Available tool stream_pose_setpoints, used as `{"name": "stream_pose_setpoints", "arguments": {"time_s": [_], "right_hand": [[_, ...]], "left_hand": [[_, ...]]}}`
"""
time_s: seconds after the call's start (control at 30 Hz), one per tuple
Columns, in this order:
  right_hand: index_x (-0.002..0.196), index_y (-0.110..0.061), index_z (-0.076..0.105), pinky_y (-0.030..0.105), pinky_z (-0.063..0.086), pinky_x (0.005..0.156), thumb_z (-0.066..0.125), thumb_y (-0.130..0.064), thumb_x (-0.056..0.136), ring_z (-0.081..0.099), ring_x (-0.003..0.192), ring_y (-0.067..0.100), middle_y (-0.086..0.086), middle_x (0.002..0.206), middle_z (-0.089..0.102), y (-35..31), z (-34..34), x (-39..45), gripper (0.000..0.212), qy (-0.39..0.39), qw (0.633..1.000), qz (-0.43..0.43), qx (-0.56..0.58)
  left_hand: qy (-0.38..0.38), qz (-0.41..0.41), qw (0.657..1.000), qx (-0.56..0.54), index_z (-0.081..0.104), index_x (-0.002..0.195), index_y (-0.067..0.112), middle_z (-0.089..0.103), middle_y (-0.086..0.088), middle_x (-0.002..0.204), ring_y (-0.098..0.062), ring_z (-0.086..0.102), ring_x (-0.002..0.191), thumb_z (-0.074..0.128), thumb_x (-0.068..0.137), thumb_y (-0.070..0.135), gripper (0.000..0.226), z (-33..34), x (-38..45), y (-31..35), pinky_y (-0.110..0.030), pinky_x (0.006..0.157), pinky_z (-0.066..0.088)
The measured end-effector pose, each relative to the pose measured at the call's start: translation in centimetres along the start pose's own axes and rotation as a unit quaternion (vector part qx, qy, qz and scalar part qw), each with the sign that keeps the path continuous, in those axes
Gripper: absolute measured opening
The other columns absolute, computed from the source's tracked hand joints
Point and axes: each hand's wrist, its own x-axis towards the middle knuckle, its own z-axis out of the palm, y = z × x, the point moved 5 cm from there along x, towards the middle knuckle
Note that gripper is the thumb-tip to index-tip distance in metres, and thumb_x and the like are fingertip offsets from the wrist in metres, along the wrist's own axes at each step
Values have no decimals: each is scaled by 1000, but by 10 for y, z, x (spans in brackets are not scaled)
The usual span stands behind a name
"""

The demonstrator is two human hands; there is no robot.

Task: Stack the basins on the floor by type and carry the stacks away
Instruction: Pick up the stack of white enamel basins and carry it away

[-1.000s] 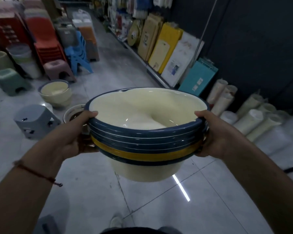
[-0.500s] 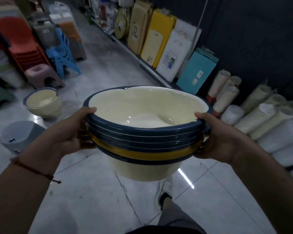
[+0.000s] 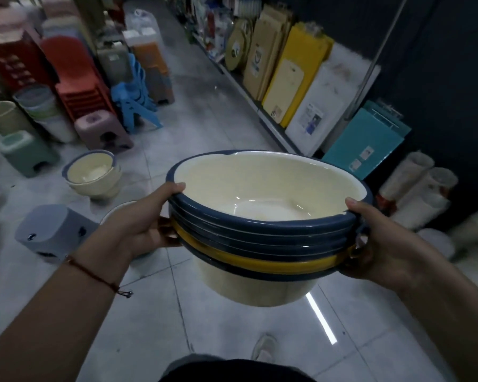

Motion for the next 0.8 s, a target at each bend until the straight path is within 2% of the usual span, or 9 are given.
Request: {"name": "stream_pose_setpoints", "arguments": {"time_s": [0.07, 0.17, 0.27, 0.37, 0.47, 0.5, 0.6, 0.7, 0.8], "right_hand": [[145, -32, 36, 48, 53, 71, 77, -46, 68, 56, 108, 37, 15, 128, 52, -26, 3, 18, 88, 9, 1000, 0, -3], [136, -30, 41, 48, 52, 77, 72, -45, 81, 57, 101, 34, 12, 110, 55, -62, 15, 45, 65, 9, 1000, -14, -5], [135, -31, 42, 50, 52, 80, 73, -44, 81, 58, 103, 34, 11, 111, 57, -91, 29, 74, 63, -5, 1000, -13, -11], [126, -28, 43, 53, 52, 88, 74, -43, 81, 58, 105, 36, 13, 112, 58, -120, 44, 104, 56, -18, 1000, -6, -14], [117, -26, 43, 55, 49, 94, 73, -42, 82, 58, 105, 37, 15, 111, 59, -151, 66, 136, 48, -18, 999, 0, -28], [114, -25, 44, 55, 48, 95, 72, -41, 83, 58, 104, 36, 14, 109, 59, -162, 74, 147, 45, -15, 999, 0, -32], [109, -24, 46, 54, 49, 93, 71, -40, 84, 58, 103, 36, 15, 110, 59, -190, 94, 187, 39, -8, 999, 9, -33], [121, -25, 44, 50, 52, 83, 73, -40, 82, 58, 102, 35, 14, 111, 59, -225, 128, 230, 51, 10, 999, 16, -31], [120, -19, 46, 46, 52, 71, 73, -41, 82, 59, 96, 33, 13, 106, 59, -267, 168, 269, 51, 20, 999, 18, -22]], "left_hand": [[12, 5, 1000, -6, 54, 133, 13, 66, -28, 116, -43, 67, 104, 89, 55, 41, 90, 11, 13, 10, -57, 79, 56], [32, 9, 999, -28, 51, 137, 17, 65, -28, 118, -44, 67, 103, 90, 51, 43, 98, 19, 40, 25, -58, 83, 55], [40, 15, 998, -39, 50, 140, 18, 63, -27, 121, -43, 66, 104, 89, 57, 44, 95, 22, 69, 47, -57, 82, 56], [37, 11, 998, -45, 50, 139, 21, 61, -28, 125, -43, 65, 106, 90, 49, 44, 101, 21, 102, 66, -56, 78, 57], [35, 1, 998, -51, 52, 138, 24, 59, -30, 125, -45, 64, 107, 85, 64, 43, 84, 19, 140, 91, -55, 76, 57], [33, -1, 998, -53, 51, 138, 24, 59, -31, 125, -46, 64, 106, 85, 63, 43, 84, 19, 154, 100, -55, 75, 57], [29, -17, 998, -47, 50, 138, 27, 60, -33, 122, -49, 64, 105, 88, 52, 44, 96, 19, 197, 123, -60, 84, 54], [16, -25, 999, -33, 49, 140, 23, 61, -32, 120, -47, 64, 106, 82, 68, 44, 82, 22, 252, 165, -58, 84, 55], [32, -26, 999, -23, 47, 141, 19, 61, -31, 120, -43, 64, 105, 76, 76, 45, 76, 20, 303, 220, -54, 83, 57]]}}
